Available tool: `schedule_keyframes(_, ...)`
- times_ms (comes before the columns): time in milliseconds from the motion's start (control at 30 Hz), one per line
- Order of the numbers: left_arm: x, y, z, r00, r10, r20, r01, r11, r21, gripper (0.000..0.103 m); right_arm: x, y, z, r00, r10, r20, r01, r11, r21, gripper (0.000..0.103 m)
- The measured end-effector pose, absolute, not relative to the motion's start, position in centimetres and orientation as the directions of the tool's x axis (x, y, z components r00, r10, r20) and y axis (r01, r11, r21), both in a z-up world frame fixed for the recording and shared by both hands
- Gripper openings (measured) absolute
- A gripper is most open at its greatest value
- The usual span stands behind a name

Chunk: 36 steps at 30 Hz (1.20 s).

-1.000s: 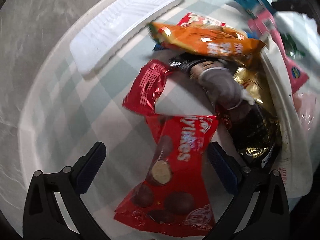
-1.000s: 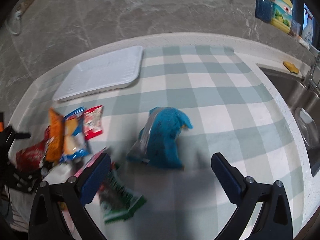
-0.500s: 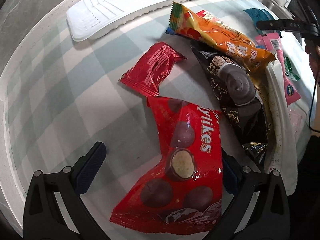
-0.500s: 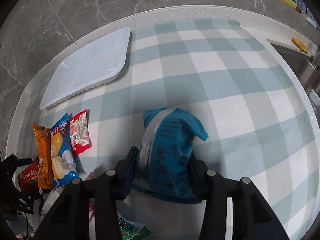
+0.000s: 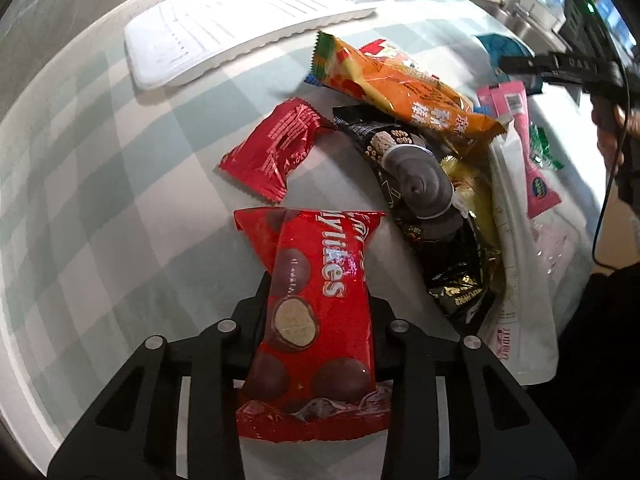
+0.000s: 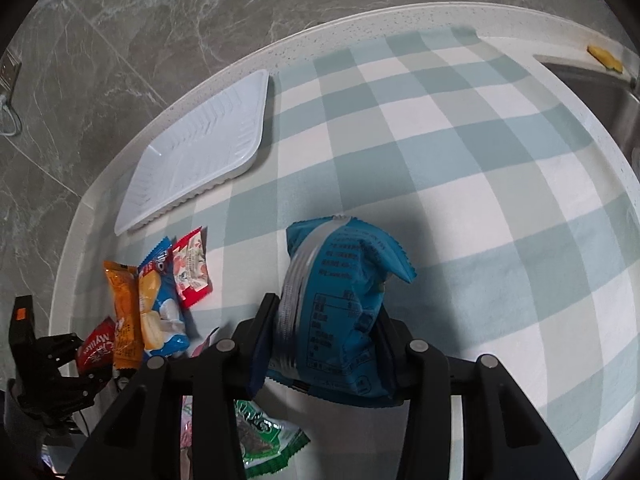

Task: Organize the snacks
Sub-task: 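Grasp the red candy bag with the left tool while the right tool grasps the blue wrapper, then carry both packets to the white tray and open both tools to release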

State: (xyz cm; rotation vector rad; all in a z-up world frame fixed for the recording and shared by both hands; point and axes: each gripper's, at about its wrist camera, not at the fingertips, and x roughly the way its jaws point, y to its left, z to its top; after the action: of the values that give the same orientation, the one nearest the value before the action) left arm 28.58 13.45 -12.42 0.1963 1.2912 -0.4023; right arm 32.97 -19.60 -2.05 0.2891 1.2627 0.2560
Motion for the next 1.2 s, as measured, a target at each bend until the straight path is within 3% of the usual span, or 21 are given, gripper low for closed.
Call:
schedule_keyframes(500,27.4,14.6,-8.0,0.285,-0.262,-0.922,0.324,0.932,-0.164,0.032,31.2,-21.1,0.0,0.304,0.461,-0.834,-0.004,0.876,0.482,0.046)
schedule_keyframes(1200,38.1,17.2,-3.2,0.4,-0.339,-0.852,0.233,0.936,-0.263,0.032,37.8,-18.0,2.1,0.277,0.531,-0.801,-0.117,0.846,0.521,0.046)
